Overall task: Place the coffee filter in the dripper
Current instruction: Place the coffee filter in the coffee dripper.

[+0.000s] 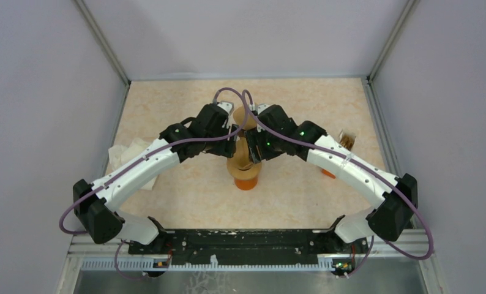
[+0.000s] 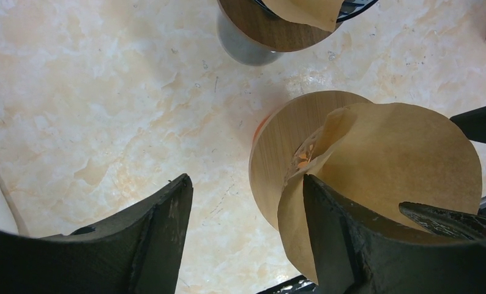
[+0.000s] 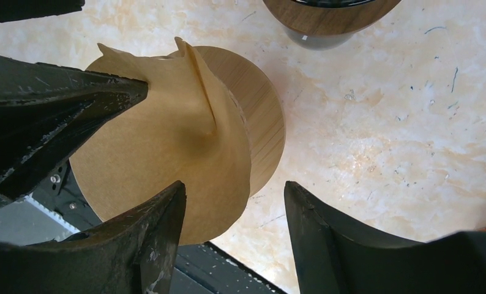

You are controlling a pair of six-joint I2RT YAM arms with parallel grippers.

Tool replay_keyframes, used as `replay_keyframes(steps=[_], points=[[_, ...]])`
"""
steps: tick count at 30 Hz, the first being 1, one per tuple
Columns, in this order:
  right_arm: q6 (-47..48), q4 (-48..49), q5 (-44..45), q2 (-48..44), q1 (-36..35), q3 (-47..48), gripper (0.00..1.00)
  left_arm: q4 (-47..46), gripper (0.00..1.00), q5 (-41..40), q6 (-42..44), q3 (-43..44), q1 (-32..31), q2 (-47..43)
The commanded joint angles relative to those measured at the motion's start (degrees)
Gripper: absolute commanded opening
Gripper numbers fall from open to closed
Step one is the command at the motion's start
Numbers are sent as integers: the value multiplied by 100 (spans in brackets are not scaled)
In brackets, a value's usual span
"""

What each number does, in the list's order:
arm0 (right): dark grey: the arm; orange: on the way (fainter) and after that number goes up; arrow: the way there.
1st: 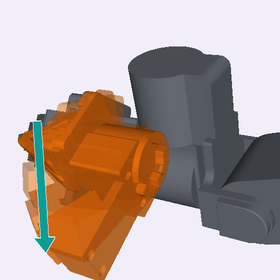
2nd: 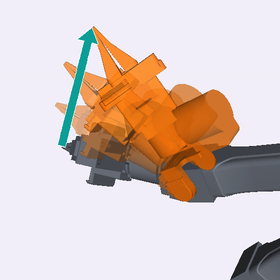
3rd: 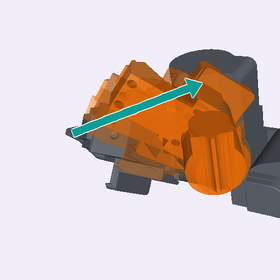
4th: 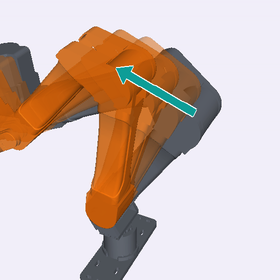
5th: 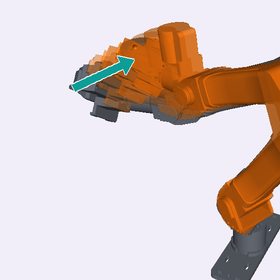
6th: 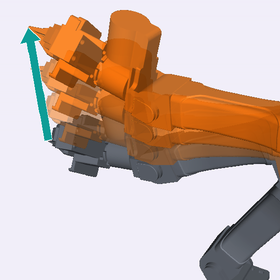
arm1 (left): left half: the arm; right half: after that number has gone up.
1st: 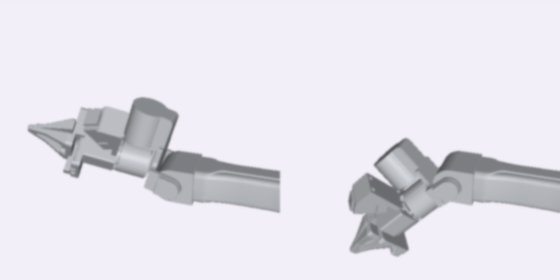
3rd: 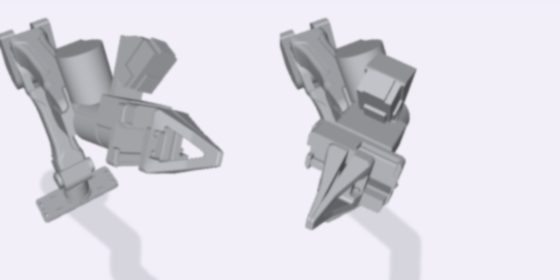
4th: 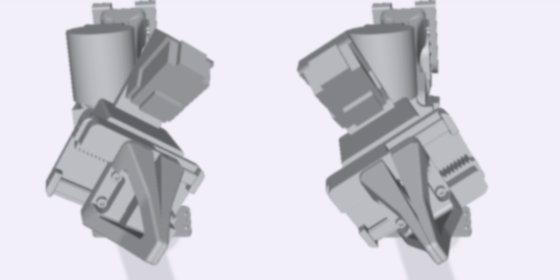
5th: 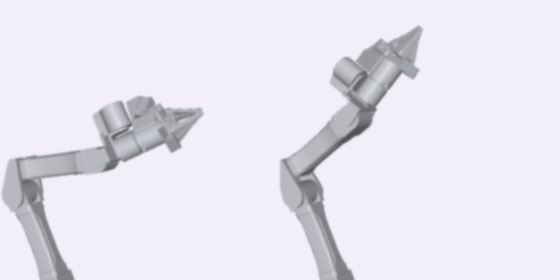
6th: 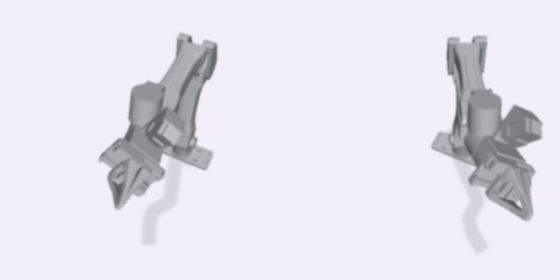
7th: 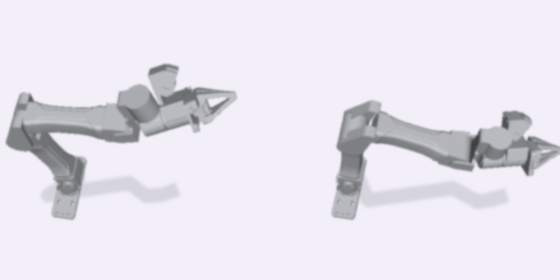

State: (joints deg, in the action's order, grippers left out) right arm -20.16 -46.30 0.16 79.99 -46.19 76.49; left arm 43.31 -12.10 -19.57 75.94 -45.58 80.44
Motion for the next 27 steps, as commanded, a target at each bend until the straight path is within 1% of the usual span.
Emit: replay_keyframes(steps=[1,5,13,27], points=[[-49,281,81,-264,40,106,61,-20,73,106,73,137,19,-193],[-58,314,74,-249,40,109,61,2,74,141,82,190,15,-234],[-58,372,-194,-164,40,93,62,-111,77,472,136,204,19,-228],[42,159,-667,17,40,-71,63,-111,79,202,211,395,40,225]])
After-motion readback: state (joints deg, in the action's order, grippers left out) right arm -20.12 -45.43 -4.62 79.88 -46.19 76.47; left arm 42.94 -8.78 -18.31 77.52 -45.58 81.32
